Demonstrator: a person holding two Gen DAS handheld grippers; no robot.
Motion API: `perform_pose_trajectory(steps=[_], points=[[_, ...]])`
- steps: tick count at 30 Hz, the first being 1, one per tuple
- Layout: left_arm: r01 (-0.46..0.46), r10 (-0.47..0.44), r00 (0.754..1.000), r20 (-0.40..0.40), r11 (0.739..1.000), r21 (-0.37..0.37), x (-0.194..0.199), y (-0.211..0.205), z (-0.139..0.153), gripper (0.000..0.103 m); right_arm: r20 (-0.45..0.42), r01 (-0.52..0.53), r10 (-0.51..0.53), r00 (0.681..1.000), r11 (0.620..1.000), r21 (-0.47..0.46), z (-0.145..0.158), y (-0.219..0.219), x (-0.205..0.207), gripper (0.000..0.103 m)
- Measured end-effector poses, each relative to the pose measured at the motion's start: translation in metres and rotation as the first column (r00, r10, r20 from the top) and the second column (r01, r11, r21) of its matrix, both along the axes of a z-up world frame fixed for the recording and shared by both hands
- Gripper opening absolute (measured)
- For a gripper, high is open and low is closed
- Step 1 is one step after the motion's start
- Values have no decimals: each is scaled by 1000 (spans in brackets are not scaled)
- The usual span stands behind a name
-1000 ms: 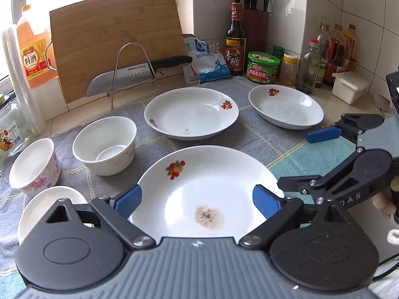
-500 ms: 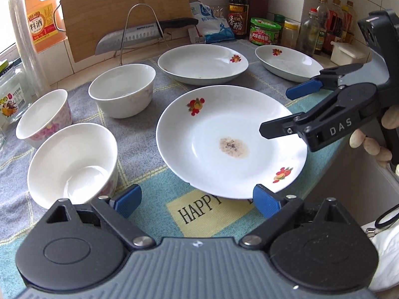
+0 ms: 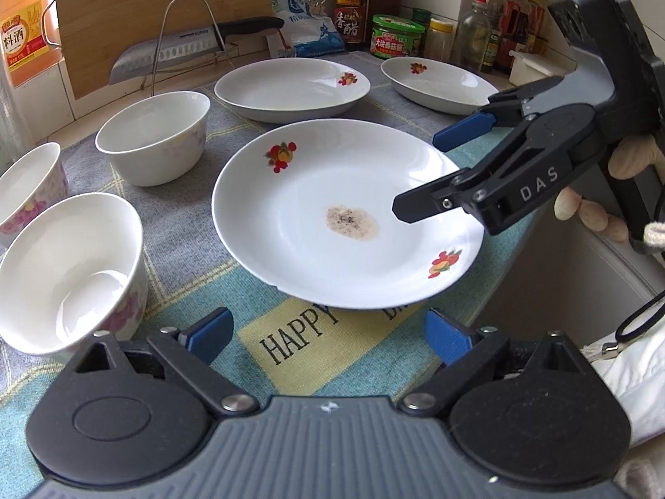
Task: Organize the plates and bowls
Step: 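Close the right gripper on the rim of the stained plate, then lift the stained plate with the right gripper and carry it toward another plate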
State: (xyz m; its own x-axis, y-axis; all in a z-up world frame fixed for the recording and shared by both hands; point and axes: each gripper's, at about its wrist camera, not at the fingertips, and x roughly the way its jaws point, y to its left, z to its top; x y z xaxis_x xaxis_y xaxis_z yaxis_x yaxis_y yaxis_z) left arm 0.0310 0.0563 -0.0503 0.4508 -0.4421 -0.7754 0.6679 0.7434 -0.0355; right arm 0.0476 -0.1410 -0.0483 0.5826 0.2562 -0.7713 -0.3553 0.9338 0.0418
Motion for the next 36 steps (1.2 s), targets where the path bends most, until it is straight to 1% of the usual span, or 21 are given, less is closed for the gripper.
perform_pose_trajectory(steps=[3, 5, 7, 13, 21, 30, 33, 36], points=[[15, -15, 1000, -5, 1000, 21, 3, -6, -8, 98, -16, -32, 32, 999, 999, -5, -3, 4, 3, 103], [23, -24, 999, 22, 999, 36, 3, -9, -11, 99, -27, -43, 42, 999, 999, -9, -6, 6, 5, 103], [26, -27, 999, 23, 999, 34, 4, -11, -12, 102, -43, -54, 54, 998, 999, -5, -9, 5, 7, 103], [30, -31, 999, 30, 999, 33, 7, -13, -13, 103, -94, -62, 63, 994, 998, 10, -20, 0, 14, 103], [25, -26, 999, 39, 999, 28, 9, -15, -13, 103, -110, -84, 87, 990, 996, 26, -19, -4, 20, 103], [35, -36, 998, 58, 999, 12, 9, -15, -13, 103, -113, -172, 169, 979, 985, -17, -20, -2, 29, 103], [43, -43, 997, 63, 999, 7, 9, -14, -12, 103, -116, -192, 190, 975, 981, -5, -20, -3, 34, 103], [52, -52, 996, 66, 999, 4, 10, -14, -12, 103, -135, -202, 204, 970, 979, 27, -18, -6, 42, 103]])
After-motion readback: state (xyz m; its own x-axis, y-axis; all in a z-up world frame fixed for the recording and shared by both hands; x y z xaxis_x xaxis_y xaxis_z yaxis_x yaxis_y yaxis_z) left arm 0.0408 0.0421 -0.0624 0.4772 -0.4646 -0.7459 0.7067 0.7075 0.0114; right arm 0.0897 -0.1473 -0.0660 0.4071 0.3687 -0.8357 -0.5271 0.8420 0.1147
